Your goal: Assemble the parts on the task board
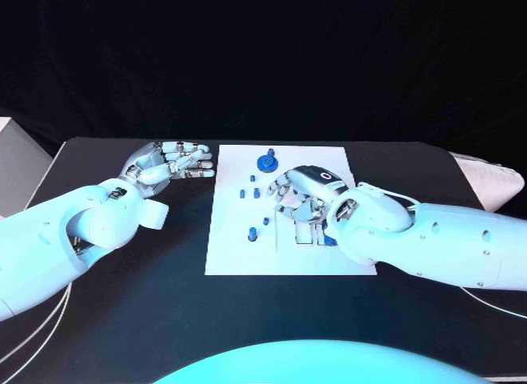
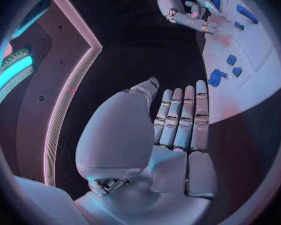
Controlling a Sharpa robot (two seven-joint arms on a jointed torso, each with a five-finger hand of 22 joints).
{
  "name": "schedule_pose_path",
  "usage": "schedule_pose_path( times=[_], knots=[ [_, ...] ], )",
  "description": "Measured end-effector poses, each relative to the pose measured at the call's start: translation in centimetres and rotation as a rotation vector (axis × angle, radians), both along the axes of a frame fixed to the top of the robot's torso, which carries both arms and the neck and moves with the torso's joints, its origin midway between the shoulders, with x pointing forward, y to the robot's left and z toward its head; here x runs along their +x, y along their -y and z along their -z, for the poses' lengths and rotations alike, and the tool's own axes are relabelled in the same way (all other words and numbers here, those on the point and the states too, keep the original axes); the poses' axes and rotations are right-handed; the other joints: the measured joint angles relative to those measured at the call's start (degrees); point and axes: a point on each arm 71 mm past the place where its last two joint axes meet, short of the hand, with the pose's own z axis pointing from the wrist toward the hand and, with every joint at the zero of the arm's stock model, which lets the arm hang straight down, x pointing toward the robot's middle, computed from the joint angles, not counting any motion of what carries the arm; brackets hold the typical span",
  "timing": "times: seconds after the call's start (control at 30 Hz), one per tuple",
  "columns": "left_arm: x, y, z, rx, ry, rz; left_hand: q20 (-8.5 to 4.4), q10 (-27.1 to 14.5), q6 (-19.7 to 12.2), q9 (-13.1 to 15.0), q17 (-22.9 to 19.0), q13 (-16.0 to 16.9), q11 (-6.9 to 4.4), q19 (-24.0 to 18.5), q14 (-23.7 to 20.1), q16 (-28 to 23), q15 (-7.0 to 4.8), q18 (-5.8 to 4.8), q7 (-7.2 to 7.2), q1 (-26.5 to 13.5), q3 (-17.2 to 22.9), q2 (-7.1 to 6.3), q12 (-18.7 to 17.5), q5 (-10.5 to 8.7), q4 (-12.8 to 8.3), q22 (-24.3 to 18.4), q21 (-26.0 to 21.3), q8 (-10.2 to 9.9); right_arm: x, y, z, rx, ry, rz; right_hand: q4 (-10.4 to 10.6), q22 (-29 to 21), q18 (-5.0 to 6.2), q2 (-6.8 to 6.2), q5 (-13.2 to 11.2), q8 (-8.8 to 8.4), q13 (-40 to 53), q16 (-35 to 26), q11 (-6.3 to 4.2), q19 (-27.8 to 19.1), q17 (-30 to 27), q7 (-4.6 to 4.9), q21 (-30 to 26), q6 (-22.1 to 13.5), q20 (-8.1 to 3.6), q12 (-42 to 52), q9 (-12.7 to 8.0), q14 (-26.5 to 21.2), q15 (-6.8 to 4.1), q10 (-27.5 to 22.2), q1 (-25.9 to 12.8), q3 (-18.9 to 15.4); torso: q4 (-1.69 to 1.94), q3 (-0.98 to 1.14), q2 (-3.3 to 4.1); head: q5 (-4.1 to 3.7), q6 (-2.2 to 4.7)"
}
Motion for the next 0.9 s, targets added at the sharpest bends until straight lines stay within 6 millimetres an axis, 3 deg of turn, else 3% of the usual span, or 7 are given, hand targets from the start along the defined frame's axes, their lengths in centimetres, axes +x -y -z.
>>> schedule_pose_path(
  times=[0.13,0.23,0.3,0.4,0.47,0.63,0.9],
  knots=[
    [0.0,0.0,0.1,0.0,-0.002,-0.002,0.0,0.0,0.0,0.0,0.0,0.0,0.0,0.0,0.0,0.0,0.0,0.0,0.0,0.0,0.0,0.0,0.0,0.0,0.0,0.0,0.0,0.0,1.3,3.3,-1.7,0.109,-0.059,0.105,0.3,2.2,-0.01,-1.11,0.0,0.94,1.6,0.9,-0.96,-0.1,1.5,-0.48,3.0,1.3,-0.78,3.0,0.2,-0.1,-0.98,5.3,-1.1,1.3,-0.2,0.07,-0.07,-0.48,0.26],
    [0.0,0.0,0.2,-0.001,-0.004,-0.002,0.0,0.0,0.0,0.0,0.0,0.0,0.0,0.0,0.0,0.0,0.0,0.0,0.0,0.0,0.0,0.0,0.0,0.0,0.0,0.0,0.0,0.0,2.0,6.1,-2.6,0.168,-0.112,0.188,0.9,6.5,0.0,-1.7,-1.9,1.56,6.6,2.8,-1.07,0.0,2.6,-1.39,9.0,0.5,-1.72,9.3,0.4,-0.2,-1.88,8.3,-3.9,-0.9,-0.38,0.11,-0.19,-1.03,0.43],
    [0.0,0.0,0.2,-0.001,-0.005,-0.002,0.0,0.0,0.0,0.0,0.0,0.0,0.0,0.0,0.0,0.0,0.0,0.0,0.0,0.0,0.0,0.0,0.0,0.0,0.0,0.0,0.0,0.0,2.2,8.0,-3.1,0.195,-0.156,0.24,2.2,7.8,-0.49,-0.69,-2.2,4.01,22.2,3.3,-2.8,0.0,2.6,-2.4,10.5,-0.5,-2.55,24.3,1.7,-0.1,-2.37,7.6,-6.5,-4.5,-0.54,0.14,-0.28,-1.27,0.55],
    [0.0,0.0,0.3,-0.002,-0.006,-0.002,0.0,0.0,0.0,0.0,0.0,0.0,0.0,0.0,0.0,0.0,0.0,0.0,0.0,0.0,0.0,0.0,0.0,0.0,0.0,-0.1,0.0,0.0,2.1,9.8,-3.0,0.201,-0.235,0.296,4.9,10.3,-0.91,0.46,-1.7,8.11,58.7,4.7,-3.3,0.0,2.6,-2.78,13.6,-0.3,-2.69,56.7,4.6,0.0,-2.9,12.6,-9.1,-8.6,-0.77,0.15,-0.42,-1.39,0.71],
    [0.0,0.1,0.3,-0.003,-0.006,-0.001,0.0,0.0,0.0,0.0,0.0,0.0,0.0,0.0,0.0,0.0,0.0,0.0,0.0,0.0,0.0,0.0,0.0,0.0,0.0,-0.1,0.0,0.0,1.8,10.6,-2.6,0.187,-0.287,0.323,5.5,12.1,-1.37,1.45,-0.8,10.49,68.2,5.9,-3.9,0.0,2.6,-3.17,15.9,0.1,-2.7,67.3,6.5,-0.1,-2.99,16.1,-10.1,-10.5,-0.91,0.16,-0.5,-1.44,0.71],
    [0.0,0.1,0.3,-0.003,-0.008,-0.001,0.0,0.0,0.0,0.0,0.0,0.0,0.0,0.0,0.0,0.0,0.0,0.0,0.0,0.0,0.0,0.0,0.0,0.0,0.0,-0.1,0.0,0.0,0.9,12.2,-1.6,0.116,-0.407,0.389,5.8,14.2,-2.69,2.81,2.0,13.77,70.8,8.8,-4.51,0.0,2.6,-4.37,22.2,0.9,-3.32,75.8,9.7,0.0,-3.49,18.6,-12.6,-13.7,-1.08,0.2,-0.63,-1.74,0.53],
    [-0.1,0.0,0.4,-0.002,-0.01,-0.003,0.0,0.0,0.0,0.0,0.0,0.0,0.0,0.0,0.0,0.0,0.0,0.0,0.0,0.0,0.0,0.0,0.0,0.0,0.0,0.0,0.0,0.0,-0.7,12.9,0.6,-0.005,-0.538,0.461,5.9,14.2,-2.68,3.44,7.2,14.92,70.8,9.8,-4.94,0.0,2.6,-5.12,24.9,1.4,-3.34,77.5,11.7,0.0,-3.9,18.6,-17.9,-18.2,-1.14,0.08,-0.73,-1.99,0.38]
  ],
)
